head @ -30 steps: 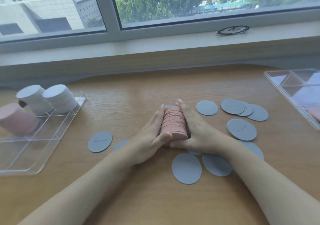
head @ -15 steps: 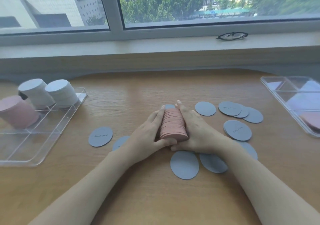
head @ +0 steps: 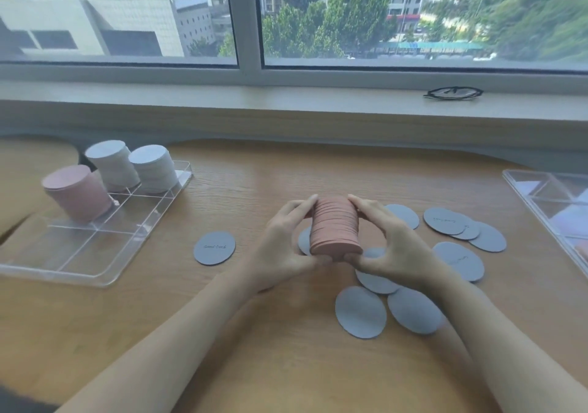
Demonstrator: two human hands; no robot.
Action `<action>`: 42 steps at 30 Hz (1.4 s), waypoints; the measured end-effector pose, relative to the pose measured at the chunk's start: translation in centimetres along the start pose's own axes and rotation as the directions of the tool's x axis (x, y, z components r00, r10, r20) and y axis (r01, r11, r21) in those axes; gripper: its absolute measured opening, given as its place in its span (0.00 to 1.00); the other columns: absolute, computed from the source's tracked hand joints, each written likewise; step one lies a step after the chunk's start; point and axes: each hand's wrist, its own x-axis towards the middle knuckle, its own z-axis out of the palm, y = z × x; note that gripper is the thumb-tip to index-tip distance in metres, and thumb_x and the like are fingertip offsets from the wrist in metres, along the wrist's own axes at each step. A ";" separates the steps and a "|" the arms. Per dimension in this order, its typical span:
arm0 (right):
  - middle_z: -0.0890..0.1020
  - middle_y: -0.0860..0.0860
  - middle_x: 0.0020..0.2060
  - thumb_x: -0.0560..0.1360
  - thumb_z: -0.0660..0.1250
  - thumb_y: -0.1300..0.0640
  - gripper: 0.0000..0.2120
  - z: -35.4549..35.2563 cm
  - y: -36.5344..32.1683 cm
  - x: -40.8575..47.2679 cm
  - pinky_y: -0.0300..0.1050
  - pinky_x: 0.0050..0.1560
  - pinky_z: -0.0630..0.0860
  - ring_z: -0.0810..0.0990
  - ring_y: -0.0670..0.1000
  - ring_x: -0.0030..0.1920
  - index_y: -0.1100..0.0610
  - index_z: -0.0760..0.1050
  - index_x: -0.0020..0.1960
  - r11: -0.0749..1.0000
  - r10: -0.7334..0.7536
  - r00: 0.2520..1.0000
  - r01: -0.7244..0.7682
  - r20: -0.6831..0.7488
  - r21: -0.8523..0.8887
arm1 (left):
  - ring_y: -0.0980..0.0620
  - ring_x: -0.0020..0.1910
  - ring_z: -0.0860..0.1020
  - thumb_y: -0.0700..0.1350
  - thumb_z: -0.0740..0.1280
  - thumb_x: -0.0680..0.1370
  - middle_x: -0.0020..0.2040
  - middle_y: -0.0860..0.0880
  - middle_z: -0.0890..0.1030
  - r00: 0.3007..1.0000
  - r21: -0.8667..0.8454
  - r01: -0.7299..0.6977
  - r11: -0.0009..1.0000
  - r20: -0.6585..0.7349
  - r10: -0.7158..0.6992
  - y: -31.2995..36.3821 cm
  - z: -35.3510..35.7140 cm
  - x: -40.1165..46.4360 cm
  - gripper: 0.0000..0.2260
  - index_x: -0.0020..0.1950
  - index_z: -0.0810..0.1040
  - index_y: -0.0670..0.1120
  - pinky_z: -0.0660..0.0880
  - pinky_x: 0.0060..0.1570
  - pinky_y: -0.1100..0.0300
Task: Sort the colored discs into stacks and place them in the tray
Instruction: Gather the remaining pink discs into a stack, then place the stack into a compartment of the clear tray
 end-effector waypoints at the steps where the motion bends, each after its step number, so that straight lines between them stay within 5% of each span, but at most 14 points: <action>1: 0.70 0.40 0.69 0.70 0.77 0.52 0.41 0.4 -0.8 0.2 0.38 0.70 0.65 0.69 0.42 0.71 0.52 0.62 0.77 0.999 -0.032 0.999 0.033 -0.037 0.032 | 0.56 0.70 0.71 0.51 0.80 0.68 0.69 0.52 0.71 0.999 -0.024 0.005 1.000 -0.035 -0.005 0.0 -0.6 -0.4 0.44 0.79 0.62 0.43 0.66 0.70 0.61; 6: 0.76 0.41 0.65 0.73 0.72 0.60 0.29 3.6 -6.8 2.6 0.42 0.65 0.72 0.75 0.46 0.67 0.46 0.69 0.71 0.967 -0.123 0.983 0.150 -0.136 0.208 | 0.59 0.66 0.75 0.49 0.77 0.72 0.68 0.57 0.74 0.966 -0.208 0.090 0.974 -0.220 -0.136 0.8 -5.0 -4.0 0.35 0.76 0.66 0.52 0.73 0.63 0.61; 11: 0.81 0.41 0.57 0.79 0.64 0.55 0.20 9.1 -13.0 8.5 0.43 0.56 0.77 0.80 0.45 0.57 0.38 0.71 0.67 0.934 -0.048 0.997 0.066 -0.060 0.352 | 0.59 0.64 0.78 0.46 0.69 0.80 0.65 0.58 0.79 0.883 -0.309 0.125 0.943 -0.398 -0.248 0.4 -10.6 -7.4 0.22 0.73 0.69 0.59 0.74 0.64 0.53; 17: 0.81 0.48 0.53 0.82 0.58 0.54 0.16 16.3 -18.5 15.5 0.39 0.47 0.74 0.80 0.46 0.49 0.46 0.69 0.69 0.894 -0.032 0.995 -0.016 0.098 0.447 | 0.59 0.59 0.80 0.55 0.66 0.79 0.57 0.56 0.83 0.760 -0.268 0.302 0.915 -0.512 -0.401 -3.9 -17.9 -9.7 0.19 0.70 0.72 0.60 0.75 0.61 0.54; 22: 0.78 0.47 0.49 0.82 0.55 0.54 0.16 20.4 -19.5 20.0 0.32 0.36 0.70 0.76 0.42 0.42 0.54 0.68 0.69 0.892 0.031 0.974 -0.130 0.226 0.434 | 0.52 0.55 0.83 0.59 0.68 0.75 0.57 0.51 0.83 0.685 -0.388 0.436 0.812 -0.442 -0.579 -8.6 -22.1 -9.8 0.14 0.60 0.76 0.62 0.78 0.58 0.53; 26: 0.78 0.55 0.59 0.81 0.56 0.51 0.20 22.0 -19.3 22.3 0.49 0.56 0.76 0.78 0.53 0.56 0.55 0.66 0.71 0.916 0.081 0.969 -0.165 0.235 0.365 | 0.51 0.53 0.82 0.55 0.67 0.79 0.59 0.50 0.82 0.670 -0.415 0.431 0.801 -0.447 -0.592 -11.1 -23.1 -9.0 0.18 0.67 0.76 0.52 0.75 0.50 0.59; 30: 0.78 0.56 0.61 0.79 0.54 0.46 0.21 22.6 -18.7 23.9 0.56 0.64 0.70 0.74 0.59 0.62 0.55 0.69 0.67 0.981 0.146 0.955 -0.173 0.260 0.086 | 0.48 0.52 0.82 0.64 0.63 0.73 0.51 0.52 0.84 0.637 -0.289 0.557 0.779 -0.454 -0.623 -12.5 -23.0 -8.7 0.22 0.59 0.80 0.53 0.79 0.55 0.49; 33: 0.78 0.56 0.59 0.77 0.53 0.45 0.20 23.4 -18.1 24.4 0.53 0.57 0.68 0.72 0.61 0.62 0.53 0.73 0.62 0.965 0.199 0.959 -0.156 0.202 -0.210 | 0.46 0.43 0.81 0.67 0.60 0.72 0.36 0.51 0.83 0.602 -0.136 0.667 0.733 -0.481 -0.637 -12.8 -23.0 -9.0 0.24 0.43 0.81 0.47 0.77 0.51 0.49; 35: 0.79 0.55 0.60 0.78 0.53 0.43 0.21 23.5 -18.0 24.3 0.52 0.54 0.65 0.70 0.61 0.64 0.52 0.75 0.62 0.970 0.171 0.974 -0.140 0.148 -0.199 | 0.45 0.42 0.81 0.67 0.59 0.77 0.35 0.50 0.82 0.606 -0.139 0.660 0.738 -0.483 -0.632 -12.8 -23.0 -9.0 0.26 0.40 0.81 0.45 0.77 0.49 0.50; 39: 0.78 0.51 0.62 0.80 0.56 0.41 0.22 22.0 -17.2 22.8 0.49 0.57 0.62 0.69 0.55 0.65 0.51 0.73 0.67 0.991 0.132 0.990 -0.132 0.047 -0.001 | 0.48 0.47 0.79 0.65 0.56 0.81 0.44 0.51 0.82 0.625 -0.024 0.663 0.749 -0.533 -0.570 -12.0 -22.7 -9.6 0.22 0.47 0.81 0.50 0.75 0.50 0.50; 42: 0.76 0.48 0.60 0.80 0.60 0.43 0.17 19.6 -15.4 19.7 0.47 0.57 0.61 0.69 0.51 0.63 0.50 0.74 0.64 0.997 0.012 1.000 -0.011 0.011 -0.080 | 0.47 0.58 0.74 0.61 0.60 0.81 0.57 0.50 0.76 0.614 0.140 0.639 0.757 -0.685 -0.392 -10.4 -21.2 -10.9 0.18 0.62 0.78 0.51 0.72 0.57 0.51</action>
